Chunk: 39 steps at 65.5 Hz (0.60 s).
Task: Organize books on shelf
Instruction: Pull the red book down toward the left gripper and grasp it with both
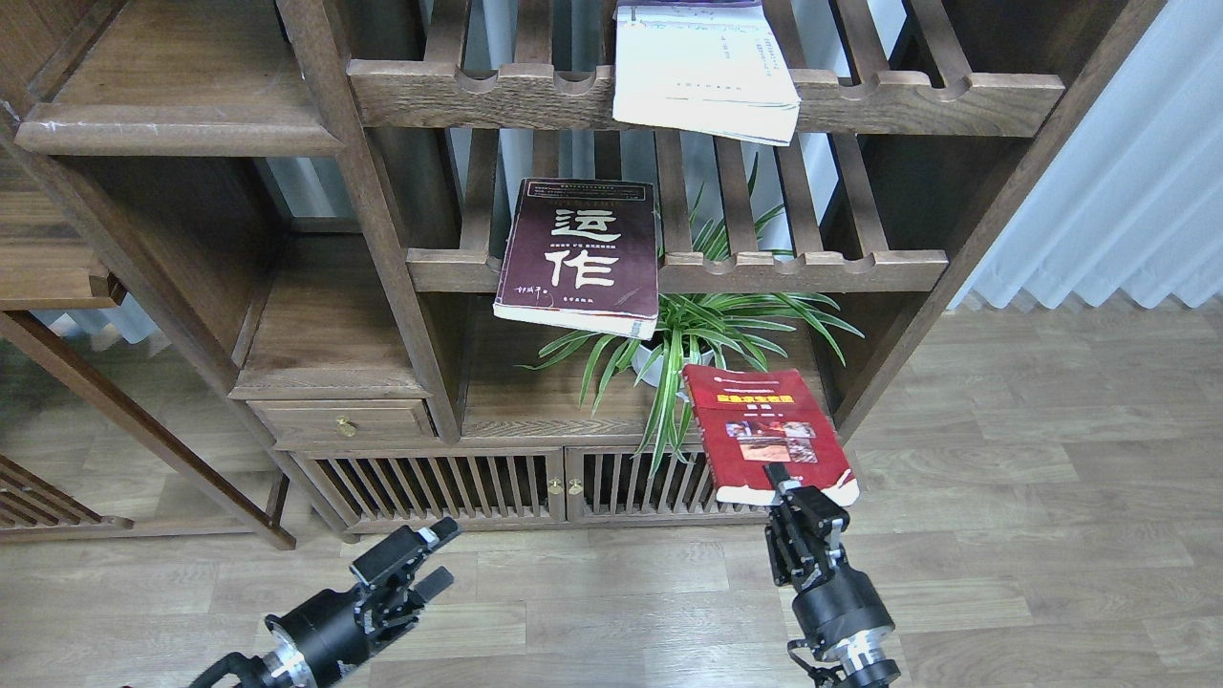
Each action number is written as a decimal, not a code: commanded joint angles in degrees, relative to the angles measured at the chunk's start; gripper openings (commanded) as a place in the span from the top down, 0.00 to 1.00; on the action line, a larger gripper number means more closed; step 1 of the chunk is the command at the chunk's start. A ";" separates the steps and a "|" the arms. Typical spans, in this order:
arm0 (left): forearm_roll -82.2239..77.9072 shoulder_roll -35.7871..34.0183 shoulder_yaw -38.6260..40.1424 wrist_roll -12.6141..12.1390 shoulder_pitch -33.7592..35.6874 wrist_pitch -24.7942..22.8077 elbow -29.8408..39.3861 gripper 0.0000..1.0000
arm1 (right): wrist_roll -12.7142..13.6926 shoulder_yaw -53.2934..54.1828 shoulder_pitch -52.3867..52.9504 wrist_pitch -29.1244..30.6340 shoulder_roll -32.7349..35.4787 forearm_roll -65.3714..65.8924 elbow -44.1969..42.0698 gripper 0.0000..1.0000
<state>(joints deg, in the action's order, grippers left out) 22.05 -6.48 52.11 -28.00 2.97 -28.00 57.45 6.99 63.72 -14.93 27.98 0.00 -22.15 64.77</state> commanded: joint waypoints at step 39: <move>-0.07 6.48 -2.63 4.97 -0.07 0.00 -0.85 0.05 | 6.63 -11.34 -0.01 0.02 0.00 0.53 0.27 0.95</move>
<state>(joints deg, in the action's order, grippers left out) 21.99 -0.44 49.53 -23.03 2.88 -28.00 56.87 13.35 52.96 -14.94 28.01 0.00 -21.62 64.61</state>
